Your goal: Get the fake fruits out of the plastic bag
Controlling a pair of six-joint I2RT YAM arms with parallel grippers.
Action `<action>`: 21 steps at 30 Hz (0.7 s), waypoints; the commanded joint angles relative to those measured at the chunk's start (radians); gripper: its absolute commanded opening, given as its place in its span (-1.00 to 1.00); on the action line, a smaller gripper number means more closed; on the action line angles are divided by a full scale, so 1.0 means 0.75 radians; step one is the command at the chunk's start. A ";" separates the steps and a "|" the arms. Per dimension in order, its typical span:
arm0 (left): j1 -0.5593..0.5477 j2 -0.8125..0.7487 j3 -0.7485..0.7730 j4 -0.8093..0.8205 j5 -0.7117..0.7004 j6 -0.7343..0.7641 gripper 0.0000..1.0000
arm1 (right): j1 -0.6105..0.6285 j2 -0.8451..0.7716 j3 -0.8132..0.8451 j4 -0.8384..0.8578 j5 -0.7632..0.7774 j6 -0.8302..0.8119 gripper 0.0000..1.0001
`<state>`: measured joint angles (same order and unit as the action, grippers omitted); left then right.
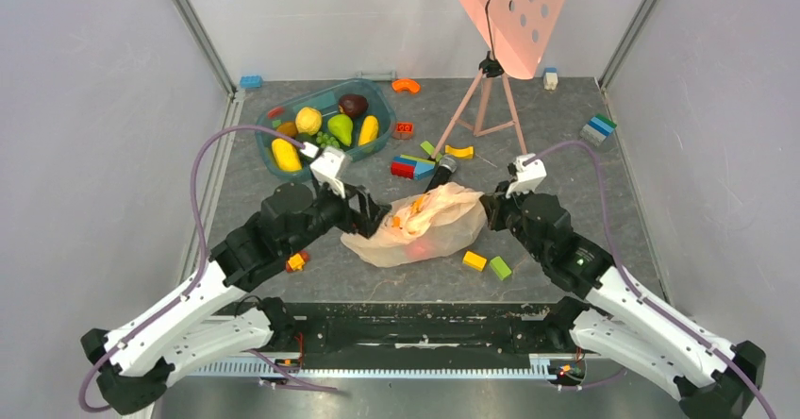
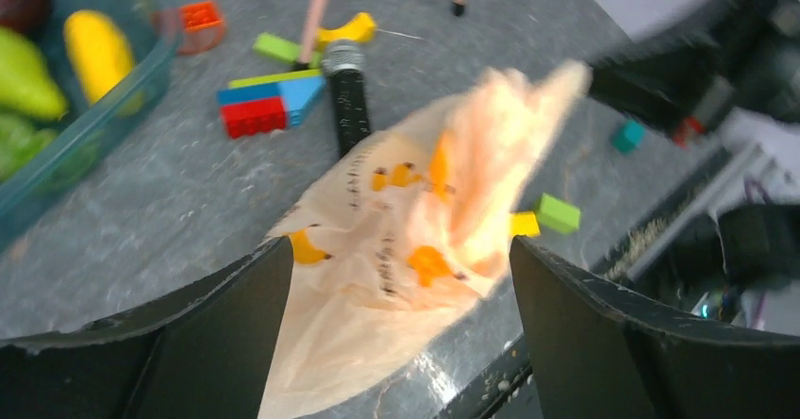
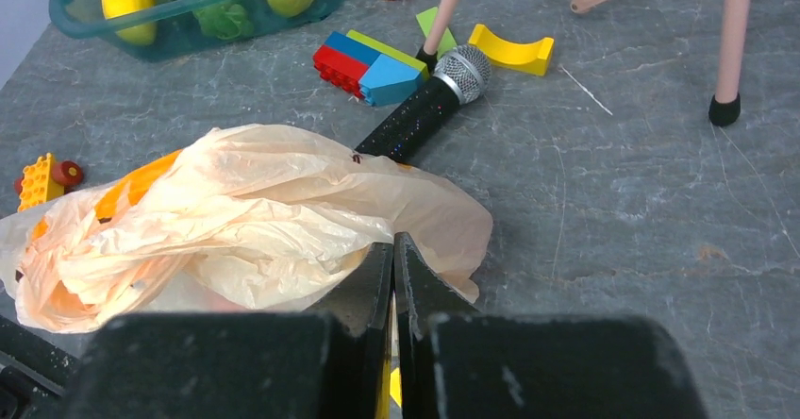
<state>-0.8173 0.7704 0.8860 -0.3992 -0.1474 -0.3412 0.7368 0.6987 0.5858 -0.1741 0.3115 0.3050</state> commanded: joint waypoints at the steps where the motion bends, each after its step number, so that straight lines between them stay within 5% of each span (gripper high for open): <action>1: -0.231 0.032 0.059 0.101 0.009 0.352 0.88 | 0.001 0.116 0.164 -0.027 -0.030 -0.036 -1.00; 10: -0.843 0.243 -0.010 0.319 -0.695 0.895 0.92 | -0.005 0.284 0.329 -0.097 -0.052 -0.057 -1.00; 14: -0.896 0.349 -0.023 0.380 -0.866 1.031 0.91 | -0.005 0.288 0.331 -0.095 -0.074 -0.058 -1.00; 21: -0.899 0.427 -0.044 0.345 -0.891 1.054 0.89 | -0.010 0.292 0.331 -0.102 -0.096 -0.070 -1.00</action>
<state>-1.4837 1.0729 0.8600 -0.1780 -0.7376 0.3710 0.7357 0.9169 0.7891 -0.2695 0.2619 0.2680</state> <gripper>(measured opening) 0.949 0.005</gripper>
